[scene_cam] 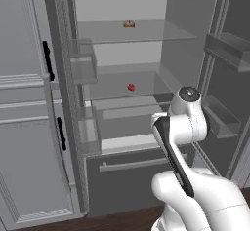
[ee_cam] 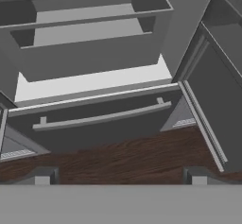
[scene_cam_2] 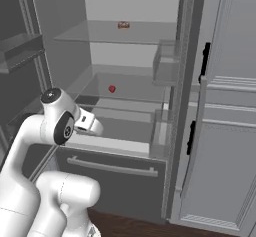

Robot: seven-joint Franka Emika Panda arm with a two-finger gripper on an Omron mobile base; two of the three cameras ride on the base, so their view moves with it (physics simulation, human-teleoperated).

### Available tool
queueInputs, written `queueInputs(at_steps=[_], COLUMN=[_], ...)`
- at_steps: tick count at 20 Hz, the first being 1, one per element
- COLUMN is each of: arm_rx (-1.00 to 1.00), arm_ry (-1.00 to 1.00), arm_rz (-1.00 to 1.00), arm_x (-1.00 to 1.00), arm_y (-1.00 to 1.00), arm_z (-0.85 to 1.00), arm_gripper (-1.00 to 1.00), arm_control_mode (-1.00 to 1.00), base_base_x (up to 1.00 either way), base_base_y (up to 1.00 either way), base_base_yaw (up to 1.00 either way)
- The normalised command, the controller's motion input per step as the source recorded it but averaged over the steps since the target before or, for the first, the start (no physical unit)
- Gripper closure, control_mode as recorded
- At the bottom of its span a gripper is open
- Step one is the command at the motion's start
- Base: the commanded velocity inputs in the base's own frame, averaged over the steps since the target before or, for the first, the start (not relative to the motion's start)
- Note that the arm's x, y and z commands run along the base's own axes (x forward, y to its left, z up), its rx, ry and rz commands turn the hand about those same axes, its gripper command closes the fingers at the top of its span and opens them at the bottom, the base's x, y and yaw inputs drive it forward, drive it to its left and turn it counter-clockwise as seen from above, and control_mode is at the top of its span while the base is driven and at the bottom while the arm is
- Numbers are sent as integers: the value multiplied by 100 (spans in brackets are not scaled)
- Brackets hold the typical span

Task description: Take the strawberry from the fridge and place it on top of the pancake, located on the dining counter.

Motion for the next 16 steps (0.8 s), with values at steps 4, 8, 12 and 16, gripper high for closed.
queueInputs(at_steps=[4, 8, 12, 16], arm_rx=[0, 0, 0, 0], arm_ry=[0, 0, 0, 0], arm_rz=[0, 0, 0, 0], arm_x=[0, 0, 0, 0], arm_y=[0, 0, 0, 0], arm_z=[0, 0, 0, 0], arm_gripper=[-100, -100, -100, -100], arm_control_mode=[100, 100, 100, 100], base_base_x=[46, 46, 47, 56], base_base_y=[10, 7, 3, 13], base_base_yaw=[0, 0, 0, 0])
